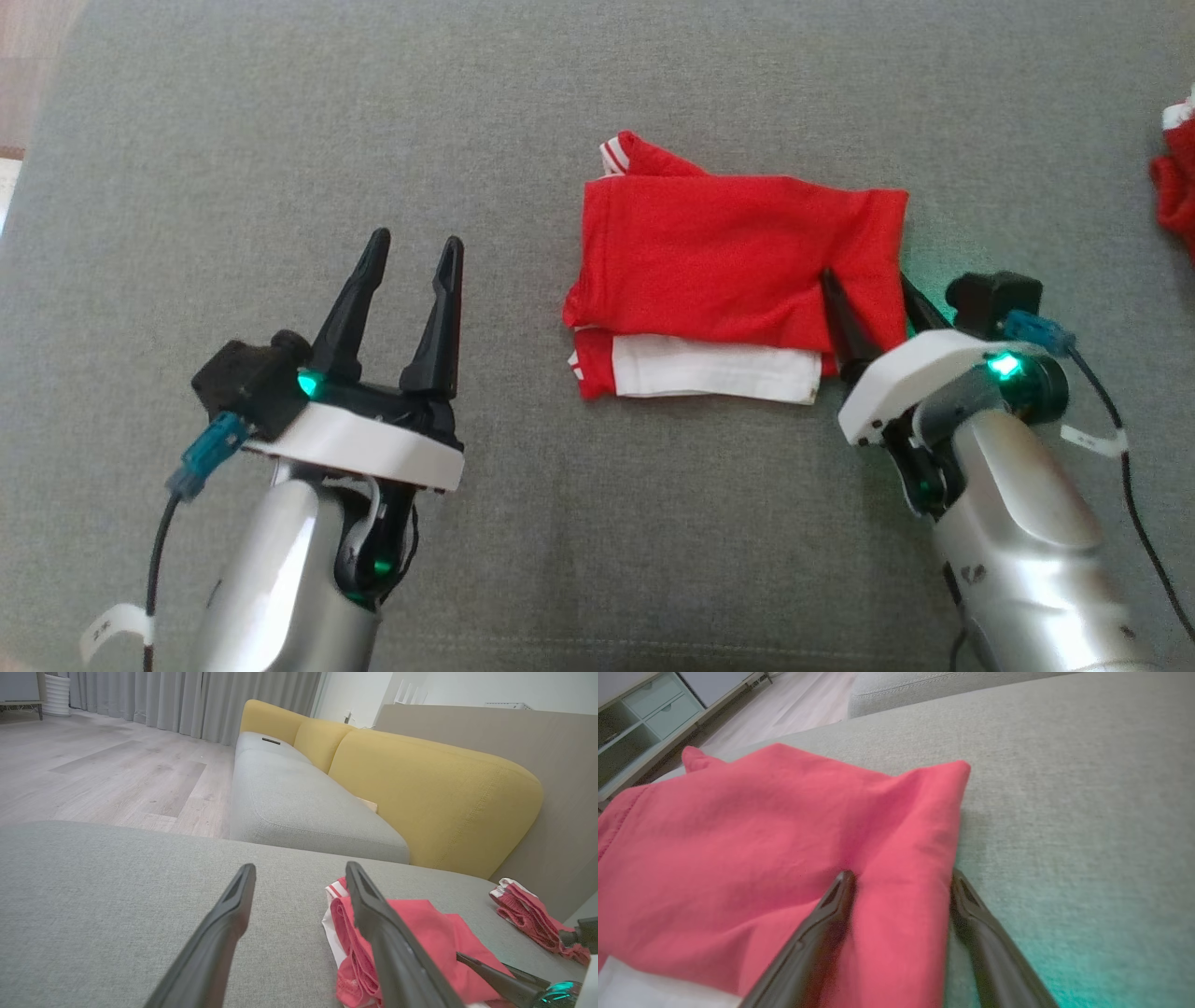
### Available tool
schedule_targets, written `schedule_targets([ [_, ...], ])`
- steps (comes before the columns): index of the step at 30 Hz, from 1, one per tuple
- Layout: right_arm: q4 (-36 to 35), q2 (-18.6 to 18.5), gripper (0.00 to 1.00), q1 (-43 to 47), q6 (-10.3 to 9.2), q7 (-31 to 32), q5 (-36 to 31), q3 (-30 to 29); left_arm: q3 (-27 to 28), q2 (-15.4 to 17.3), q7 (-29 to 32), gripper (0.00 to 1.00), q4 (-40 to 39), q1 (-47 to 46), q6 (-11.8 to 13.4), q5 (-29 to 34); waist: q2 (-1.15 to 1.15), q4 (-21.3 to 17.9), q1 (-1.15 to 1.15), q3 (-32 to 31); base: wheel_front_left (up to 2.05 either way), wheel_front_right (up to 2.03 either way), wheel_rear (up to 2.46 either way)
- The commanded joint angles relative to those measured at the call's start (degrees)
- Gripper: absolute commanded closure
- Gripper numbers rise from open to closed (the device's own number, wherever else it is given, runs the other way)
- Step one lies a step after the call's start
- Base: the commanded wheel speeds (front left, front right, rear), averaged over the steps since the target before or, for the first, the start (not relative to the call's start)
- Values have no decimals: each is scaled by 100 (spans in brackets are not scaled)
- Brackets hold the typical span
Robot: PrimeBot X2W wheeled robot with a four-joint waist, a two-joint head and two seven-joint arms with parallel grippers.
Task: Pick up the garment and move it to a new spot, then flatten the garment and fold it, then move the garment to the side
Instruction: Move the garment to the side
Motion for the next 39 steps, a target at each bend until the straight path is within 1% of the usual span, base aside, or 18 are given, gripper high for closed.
schedule_targets([
  [1,80,61,40,-75,-5,78,19,245,166,47,-33,0,-156,-184,-33,-31,0,-15,0,-9,0,0,0],
  [2,139,61,74,-123,-5,47,6,286,192,47,-33,0,-152,-171,-33,-25,0,-40,0,-24,0,0,0],
  [3,184,61,100,-167,-5,-6,-20,324,217,47,-33,0,-146,-153,-33,-17,0,-70,0,-47,0,0,0],
  [9,277,61,100,-351,-5,-353,-169,421,276,47,-33,0,-137,-109,-33,3,0,-309,0,-168,0,0,0],
  [12,250,29,100,-493,-5,-547,-553,430,328,47,-33,0,-160,-91,-33,20,0,-521,0,-238,0,0,0],
  [15,120,-146,100,-620,-5,-700,-943,508,351,47,-33,0,-179,-66,-33,52,0,-751,0,-305,0,0,0],
  [19,-157,-599,100,-812,-5,-736,-1330,745,341,47,-33,0,-199,-72,-33,97,0,-1050,0,-335,0,0,0],
  [21,-294,-923,100,-923,-5,-700,-1449,870,323,47,-33,0,-215,-109,-33,111,0,-1152,0,-309,0,0,0],
  [25,-487,-1580,100,-1127,-5,-536,-1463,1013,296,47,-33,0,-244,-186,-33,139,0,-1288,0,-195,0,0,0],
  [28,-536,-2060,100,-1309,-5,-405,-1429,1003,269,47,-33,0,-247,-240,-33,191,0,-1343,0,-37,0,0,0],
  [31,-501,-2478,100,-1502,-5,-349,-1388,855,248,48,-33,0,-237,-315,-33,237,0,-1344,0,147,0,0,0],
  [34,-387,-2813,100,-1698,-5,-289,-1433,622,226,71,-33,0,-242,-401,-33,252,0,-1322,0,340,0,0,0],
  [37,-188,-3062,100,-1867,-5,-227,-1552,256,177,91,-33,0,-247,-516,-33,248,0,-1258,0,535,0,0,0],
  [39,-39,-3129,100,-1944,-5,-160,-1683,-23,159,95,-33,0,-248,-589,-33,234,0,-1222,0,637,0,0,0],
])
